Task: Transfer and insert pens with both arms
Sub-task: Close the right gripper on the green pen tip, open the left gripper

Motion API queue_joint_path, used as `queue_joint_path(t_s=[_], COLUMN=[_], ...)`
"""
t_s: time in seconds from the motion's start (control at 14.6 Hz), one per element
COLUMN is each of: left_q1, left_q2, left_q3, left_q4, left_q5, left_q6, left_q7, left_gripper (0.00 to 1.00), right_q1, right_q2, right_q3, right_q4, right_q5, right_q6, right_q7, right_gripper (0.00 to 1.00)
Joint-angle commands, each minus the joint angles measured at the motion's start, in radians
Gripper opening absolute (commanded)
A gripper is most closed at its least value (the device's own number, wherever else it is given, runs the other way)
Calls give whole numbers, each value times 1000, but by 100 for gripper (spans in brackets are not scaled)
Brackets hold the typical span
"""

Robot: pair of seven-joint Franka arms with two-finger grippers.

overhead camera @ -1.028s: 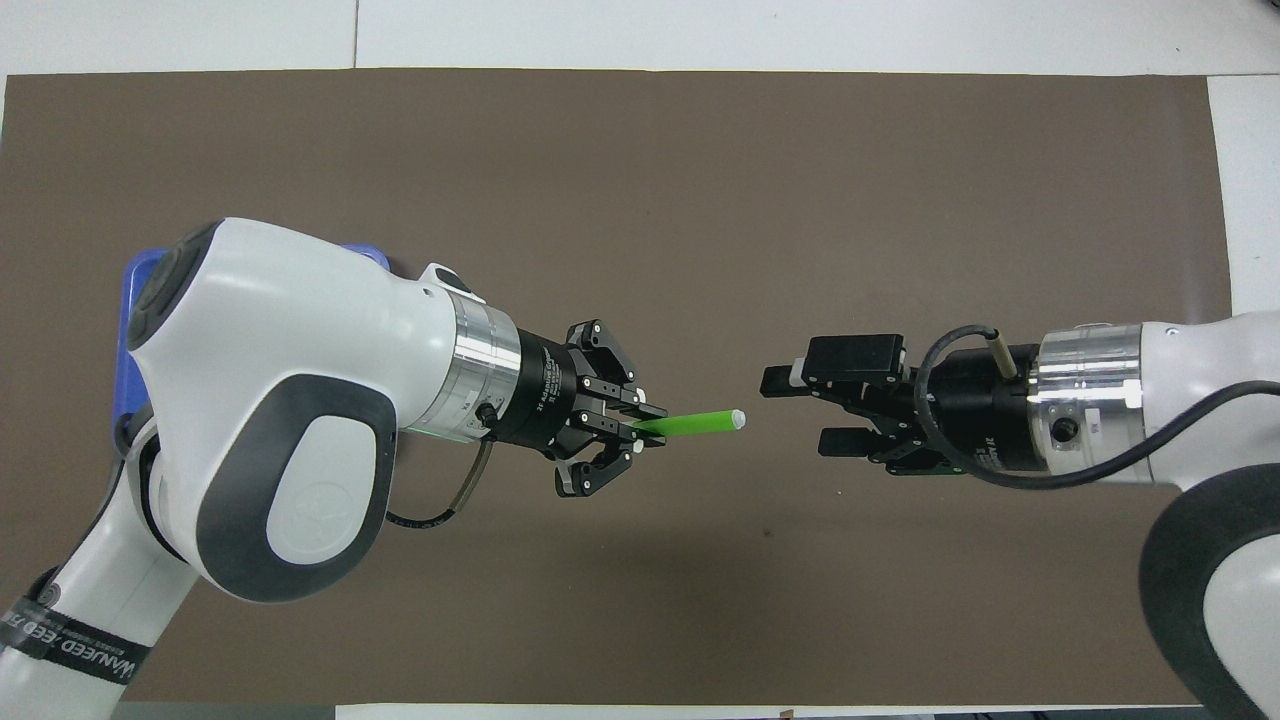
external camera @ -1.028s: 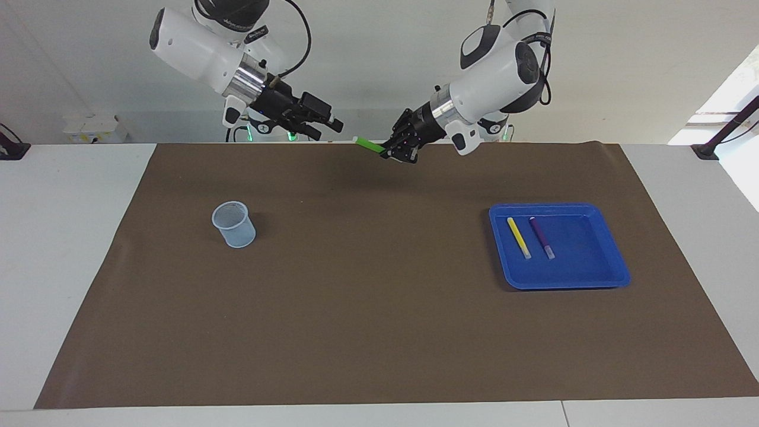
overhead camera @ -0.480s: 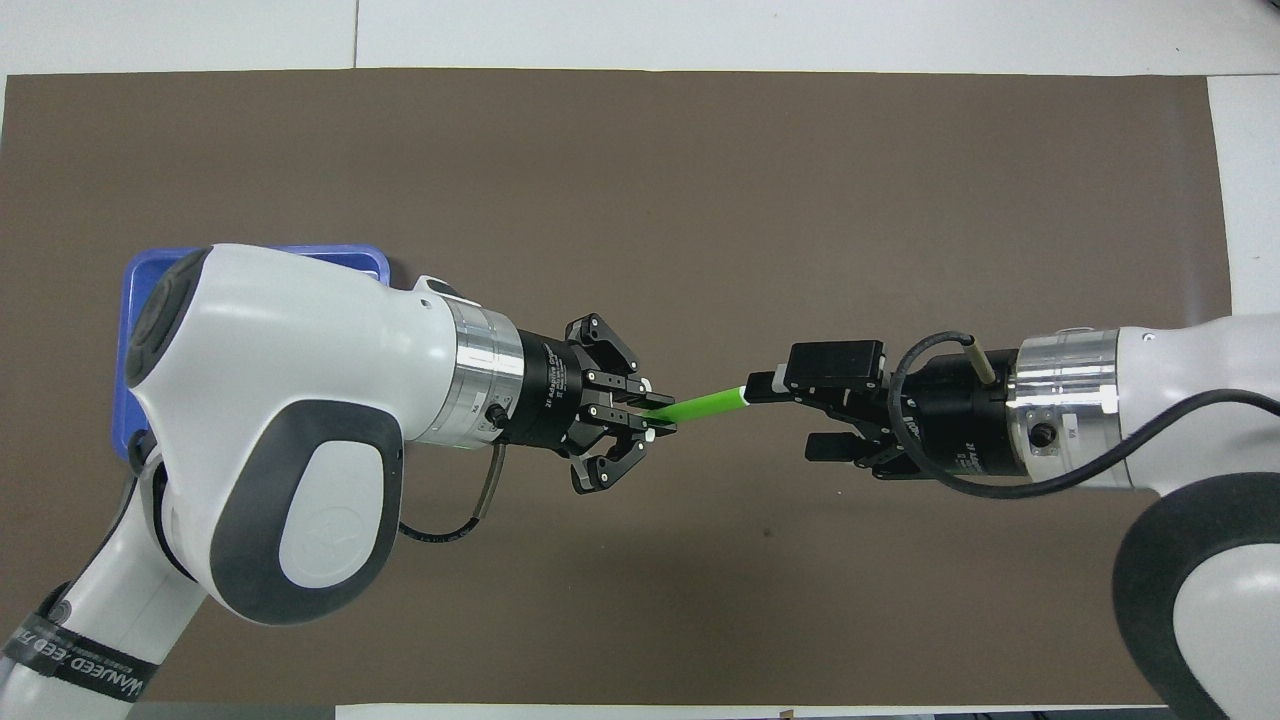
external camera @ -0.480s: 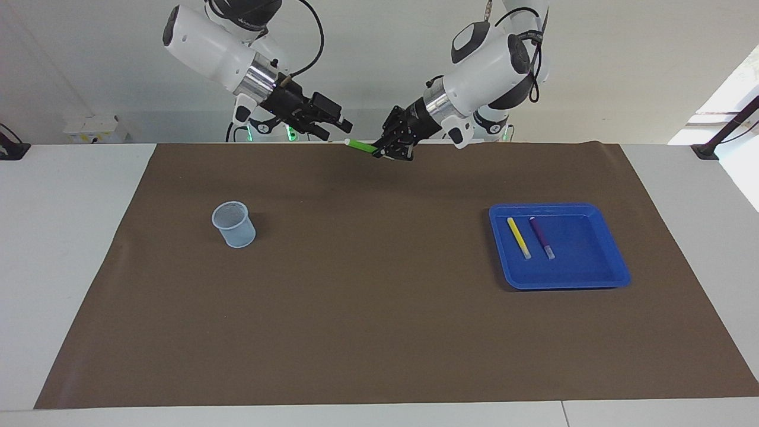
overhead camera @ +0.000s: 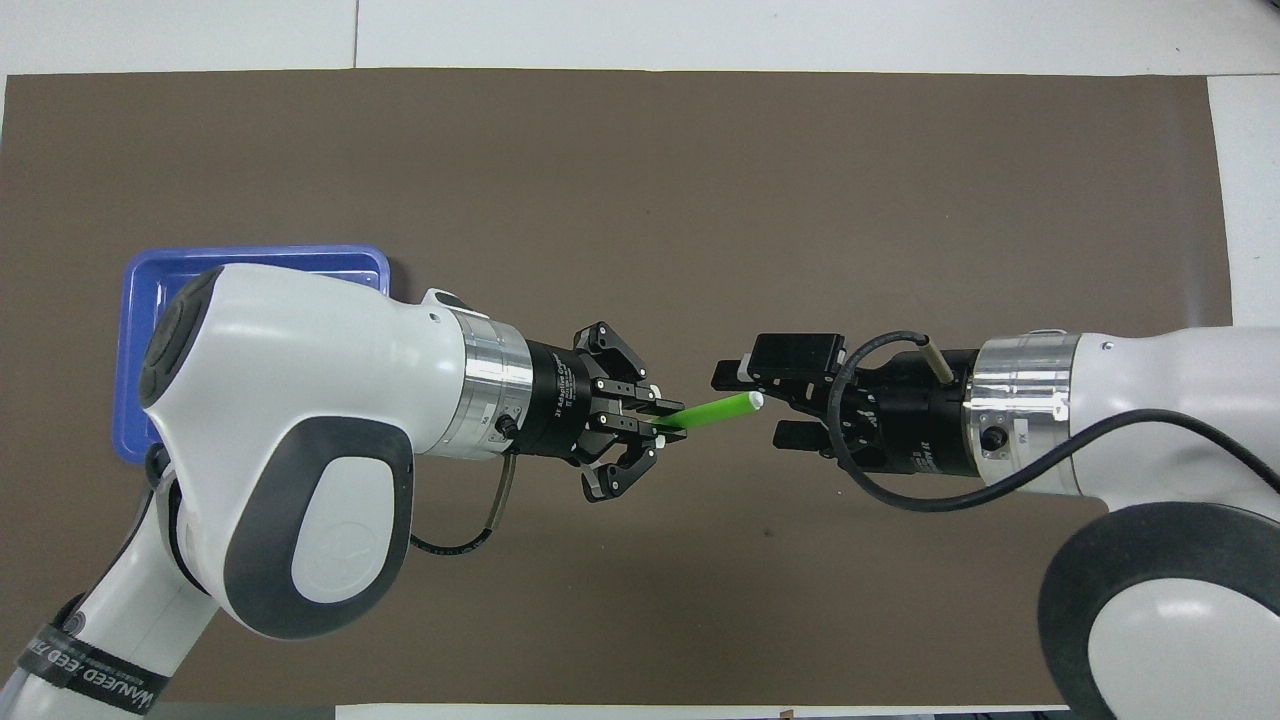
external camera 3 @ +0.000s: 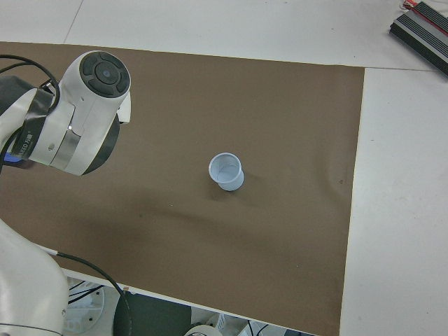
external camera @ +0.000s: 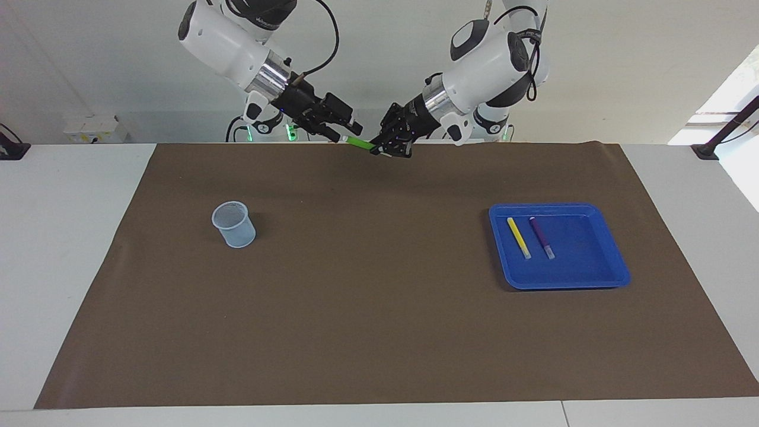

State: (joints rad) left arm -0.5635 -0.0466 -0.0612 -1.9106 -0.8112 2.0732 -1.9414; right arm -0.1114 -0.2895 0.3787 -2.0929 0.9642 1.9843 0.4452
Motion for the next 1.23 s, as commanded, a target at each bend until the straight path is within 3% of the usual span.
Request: queue_joint_path(t_s=[0.0,0.21,0.27,0.55,0.75,1.03,1.1,1.17], left_q1=[-21,-21,-21,-21,-21,-21,-21,-24], left_q2=[-39,-39,-39,-47,-47,-47,-50,-56], left_q3=[12,11,12,12,12,12,12,12], left_q4=[-42,-42,-42,-44,-42,-42,-38,-39], left_q5=[-25,-26,-32,-36,-36,-36,-34,-34], left_q6=[33,33,36,36,42,42,44,45], left_q7=[1,-1,-1,-2,-2,-2,1,-4], left_gripper=[0,0,0,0,0,0,66,100], right_q1=[-11,-11,-11,-13,-13,-16,-19,-25], right_q2=[-2,-2,-2,0,1,9,10,10], right_q3=[8,8,8,8,8,8,6,6], right_q4=[2,2,2,2,7,22,24,25], right_q5=[24,24,24,24,24,19,15,11], right_q6=[11,11,8,7,2,-19,-28,-39], right_q7=[4,4,0,-2,0,0,-2,-5], right_gripper=[72,70,65,23,3,0,0,0])
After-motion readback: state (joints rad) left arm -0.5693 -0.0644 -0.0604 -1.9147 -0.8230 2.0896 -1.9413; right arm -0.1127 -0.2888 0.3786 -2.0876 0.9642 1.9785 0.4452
